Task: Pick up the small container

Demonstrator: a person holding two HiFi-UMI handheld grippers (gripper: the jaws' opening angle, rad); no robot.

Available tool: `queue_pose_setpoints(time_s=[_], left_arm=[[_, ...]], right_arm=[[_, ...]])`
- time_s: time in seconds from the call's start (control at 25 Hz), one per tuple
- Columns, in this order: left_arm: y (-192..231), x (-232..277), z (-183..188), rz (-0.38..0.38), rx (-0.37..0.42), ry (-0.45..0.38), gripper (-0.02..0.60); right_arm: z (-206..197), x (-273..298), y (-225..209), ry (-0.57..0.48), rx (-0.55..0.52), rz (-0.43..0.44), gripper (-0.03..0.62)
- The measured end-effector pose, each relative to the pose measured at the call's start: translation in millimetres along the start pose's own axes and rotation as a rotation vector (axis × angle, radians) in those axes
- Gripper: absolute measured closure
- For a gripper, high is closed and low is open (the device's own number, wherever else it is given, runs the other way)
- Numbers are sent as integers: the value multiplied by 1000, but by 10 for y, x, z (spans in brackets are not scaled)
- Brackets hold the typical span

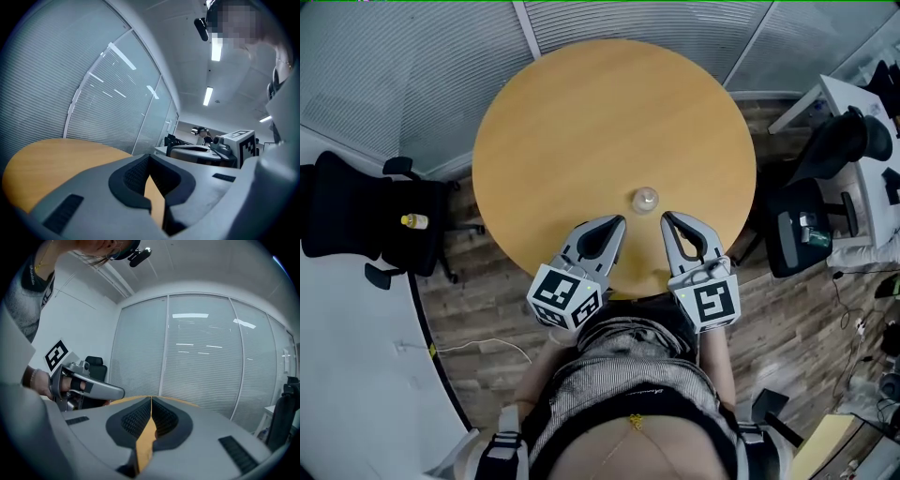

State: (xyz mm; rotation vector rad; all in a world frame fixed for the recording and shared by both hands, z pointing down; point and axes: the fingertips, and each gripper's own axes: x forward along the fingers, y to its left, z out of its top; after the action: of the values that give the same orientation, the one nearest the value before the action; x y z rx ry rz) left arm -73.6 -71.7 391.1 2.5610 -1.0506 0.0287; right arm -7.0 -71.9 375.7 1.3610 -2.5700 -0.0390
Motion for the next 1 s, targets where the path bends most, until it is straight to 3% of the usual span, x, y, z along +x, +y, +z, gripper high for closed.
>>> queue_pose_setpoints(time_s=[0.24, 0.76, 1.0], left_arm=[[27, 102, 34, 34, 1, -11, 578], [-117, 485, 157, 175, -1, -53, 578], [-183, 561, 143, 218, -4, -58, 578]], right_arm=[[-3, 71, -132, 12, 22, 19, 574], [84, 187, -471, -68, -33, 213, 574], [54, 134, -518, -70, -27, 261, 574]])
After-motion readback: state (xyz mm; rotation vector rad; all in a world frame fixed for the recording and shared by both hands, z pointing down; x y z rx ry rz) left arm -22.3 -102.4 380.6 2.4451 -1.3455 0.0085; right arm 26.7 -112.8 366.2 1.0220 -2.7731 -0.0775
